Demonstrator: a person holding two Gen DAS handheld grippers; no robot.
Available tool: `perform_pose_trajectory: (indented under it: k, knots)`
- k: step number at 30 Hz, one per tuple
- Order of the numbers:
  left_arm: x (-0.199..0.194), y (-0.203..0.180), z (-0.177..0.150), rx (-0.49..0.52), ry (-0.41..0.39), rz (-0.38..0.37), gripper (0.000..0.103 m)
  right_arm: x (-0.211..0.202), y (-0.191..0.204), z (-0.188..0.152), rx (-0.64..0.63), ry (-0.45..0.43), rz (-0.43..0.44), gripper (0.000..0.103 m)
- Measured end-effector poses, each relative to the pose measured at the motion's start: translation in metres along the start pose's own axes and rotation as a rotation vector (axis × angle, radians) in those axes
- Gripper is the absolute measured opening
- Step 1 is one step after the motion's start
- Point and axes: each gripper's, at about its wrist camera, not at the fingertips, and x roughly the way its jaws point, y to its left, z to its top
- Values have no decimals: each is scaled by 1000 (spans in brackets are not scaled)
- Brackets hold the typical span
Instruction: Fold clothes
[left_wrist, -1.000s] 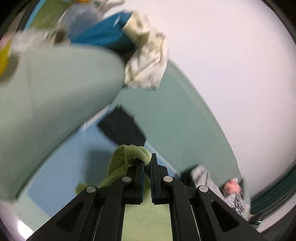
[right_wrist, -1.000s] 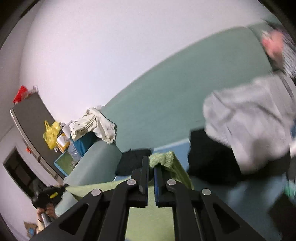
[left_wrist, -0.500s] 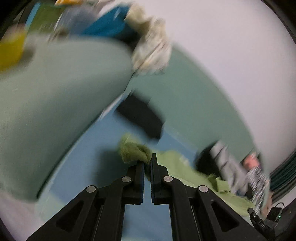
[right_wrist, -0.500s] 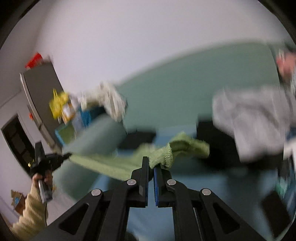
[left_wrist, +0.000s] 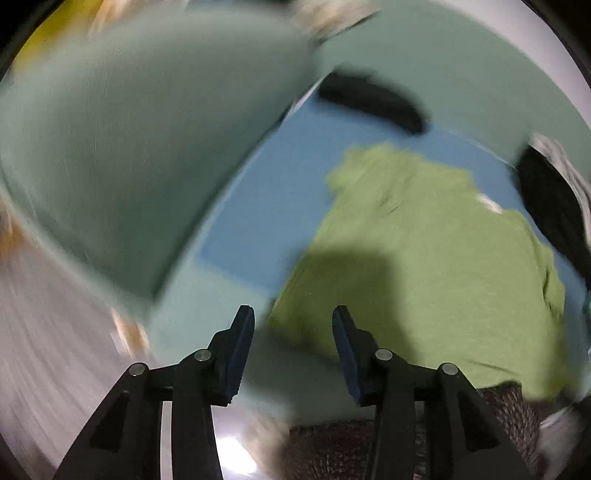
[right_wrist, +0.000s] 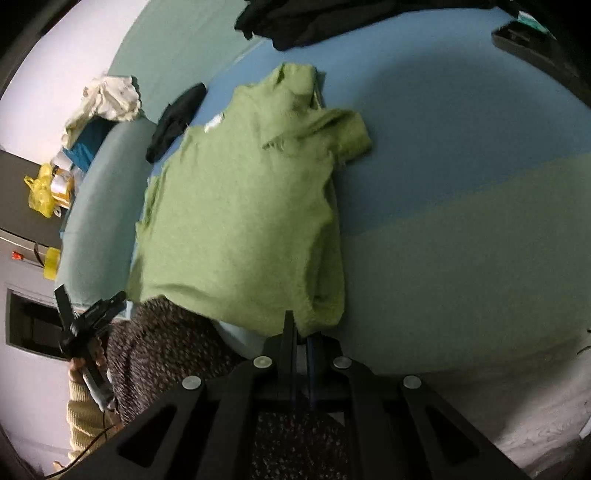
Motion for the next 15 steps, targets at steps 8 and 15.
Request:
perform_pose_trajectory:
  k: [8,15]
  knots:
    - [-76,-194,-41,815,-302,-170,50,7,1,4,35,20,30,42]
    - [-68,-288,-105,1185,-255,-272,50,20,-8,7,90,56,104,30]
